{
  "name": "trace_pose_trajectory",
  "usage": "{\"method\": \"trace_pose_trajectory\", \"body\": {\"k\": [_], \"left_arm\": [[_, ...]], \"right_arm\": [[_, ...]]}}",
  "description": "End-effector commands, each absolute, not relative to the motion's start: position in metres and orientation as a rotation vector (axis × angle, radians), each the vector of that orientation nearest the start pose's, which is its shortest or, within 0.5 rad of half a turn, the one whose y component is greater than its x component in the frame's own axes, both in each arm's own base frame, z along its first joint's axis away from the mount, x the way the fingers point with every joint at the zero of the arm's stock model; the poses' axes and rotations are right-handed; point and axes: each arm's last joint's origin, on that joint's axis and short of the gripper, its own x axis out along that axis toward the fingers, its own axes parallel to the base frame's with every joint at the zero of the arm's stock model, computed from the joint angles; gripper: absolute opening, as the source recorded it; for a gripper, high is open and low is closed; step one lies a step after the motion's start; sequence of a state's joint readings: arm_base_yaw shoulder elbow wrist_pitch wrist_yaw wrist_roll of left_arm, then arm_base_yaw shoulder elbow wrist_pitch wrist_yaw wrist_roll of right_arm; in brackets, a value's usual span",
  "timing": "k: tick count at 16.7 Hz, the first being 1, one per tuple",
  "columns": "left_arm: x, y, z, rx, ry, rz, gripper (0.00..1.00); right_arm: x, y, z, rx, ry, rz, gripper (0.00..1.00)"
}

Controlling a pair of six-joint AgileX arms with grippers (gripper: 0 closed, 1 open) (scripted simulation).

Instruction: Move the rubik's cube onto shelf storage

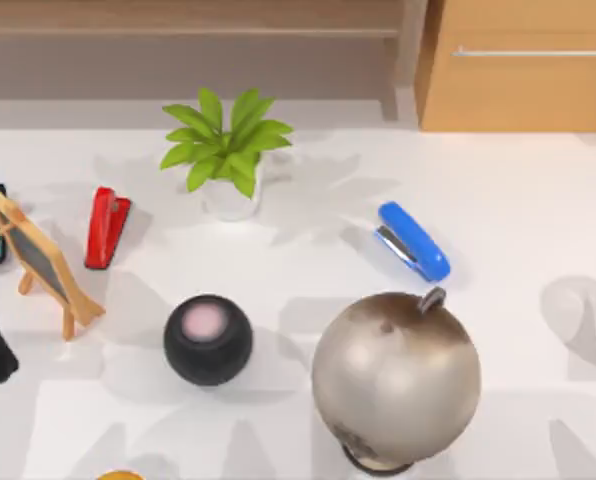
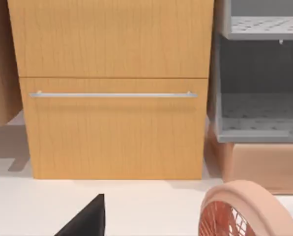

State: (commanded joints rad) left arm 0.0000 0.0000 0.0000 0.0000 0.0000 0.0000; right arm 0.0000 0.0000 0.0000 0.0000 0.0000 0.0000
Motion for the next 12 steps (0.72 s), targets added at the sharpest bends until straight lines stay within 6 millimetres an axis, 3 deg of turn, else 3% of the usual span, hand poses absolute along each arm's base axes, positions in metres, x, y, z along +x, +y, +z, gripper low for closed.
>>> {"method": "trace_pose_trajectory", "body": {"k": [5, 9, 12], "left_arm": [[0.106, -0.001, 0.160, 0.000, 0.000, 0.000, 1.00], [0.106, -0.001, 0.160, 0.000, 0.000, 0.000, 1.00], [0.106, -0.001, 0.160, 0.000, 0.000, 0.000, 1.00]], "right_arm": [[0.107, -0.001, 0.172, -0.055, -0.021, -0.008, 1.00], [0.120, -0.001, 0.204, -0.235, -0.059, -0.023, 1.00], [0.145, 0.001, 0.232, -0.426, -0.074, -0.029, 1.00]]}}
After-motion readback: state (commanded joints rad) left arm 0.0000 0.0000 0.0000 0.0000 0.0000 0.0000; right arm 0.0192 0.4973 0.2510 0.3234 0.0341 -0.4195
